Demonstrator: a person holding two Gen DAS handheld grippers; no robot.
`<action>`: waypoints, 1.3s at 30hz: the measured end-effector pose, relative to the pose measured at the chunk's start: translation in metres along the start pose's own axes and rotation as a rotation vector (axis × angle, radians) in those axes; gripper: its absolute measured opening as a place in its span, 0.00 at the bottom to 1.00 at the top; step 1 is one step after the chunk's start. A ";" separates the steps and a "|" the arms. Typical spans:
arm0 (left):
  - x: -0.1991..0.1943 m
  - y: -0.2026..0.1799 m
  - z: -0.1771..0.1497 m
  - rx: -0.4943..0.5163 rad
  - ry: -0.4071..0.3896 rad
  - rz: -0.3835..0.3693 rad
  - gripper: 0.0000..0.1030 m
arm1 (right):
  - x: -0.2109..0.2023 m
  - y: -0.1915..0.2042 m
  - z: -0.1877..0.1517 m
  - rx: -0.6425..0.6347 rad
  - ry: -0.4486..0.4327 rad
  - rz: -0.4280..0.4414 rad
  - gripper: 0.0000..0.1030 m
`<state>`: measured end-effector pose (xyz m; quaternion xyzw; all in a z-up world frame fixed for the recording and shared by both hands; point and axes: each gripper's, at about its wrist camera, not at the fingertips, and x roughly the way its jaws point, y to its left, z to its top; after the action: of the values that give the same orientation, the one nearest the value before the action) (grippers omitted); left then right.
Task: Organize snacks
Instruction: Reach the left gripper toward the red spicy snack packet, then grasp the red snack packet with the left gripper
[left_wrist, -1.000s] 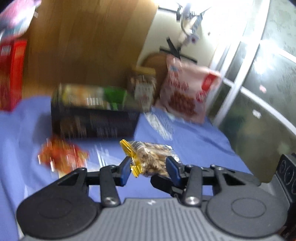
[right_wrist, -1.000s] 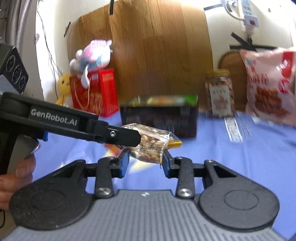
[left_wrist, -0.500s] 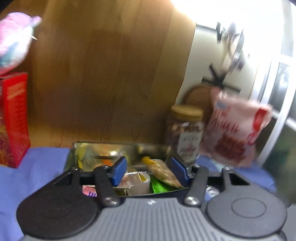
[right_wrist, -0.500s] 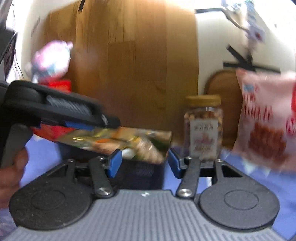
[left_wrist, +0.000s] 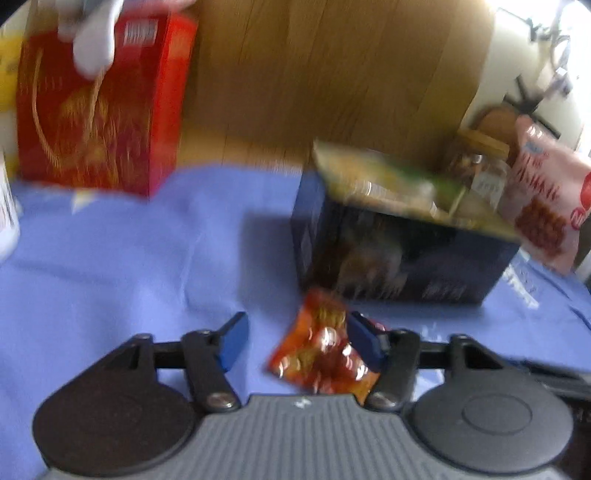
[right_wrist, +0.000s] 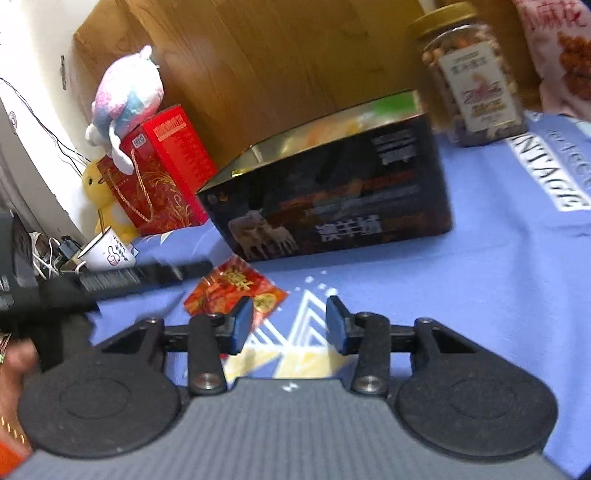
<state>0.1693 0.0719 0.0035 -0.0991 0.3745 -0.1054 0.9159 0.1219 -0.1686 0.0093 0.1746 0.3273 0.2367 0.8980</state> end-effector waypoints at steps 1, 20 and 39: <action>-0.002 -0.002 -0.005 -0.005 -0.017 -0.016 0.48 | 0.008 0.004 0.001 -0.010 0.015 0.006 0.45; -0.093 -0.067 -0.116 0.058 0.098 -0.305 0.30 | -0.106 -0.015 -0.075 0.034 0.035 0.064 0.34; -0.094 -0.063 -0.121 -0.007 0.158 -0.399 0.32 | -0.136 -0.046 -0.106 0.317 -0.026 0.160 0.33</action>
<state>0.0111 0.0244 -0.0026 -0.1661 0.4186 -0.2909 0.8441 -0.0269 -0.2637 -0.0208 0.3424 0.3340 0.2505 0.8417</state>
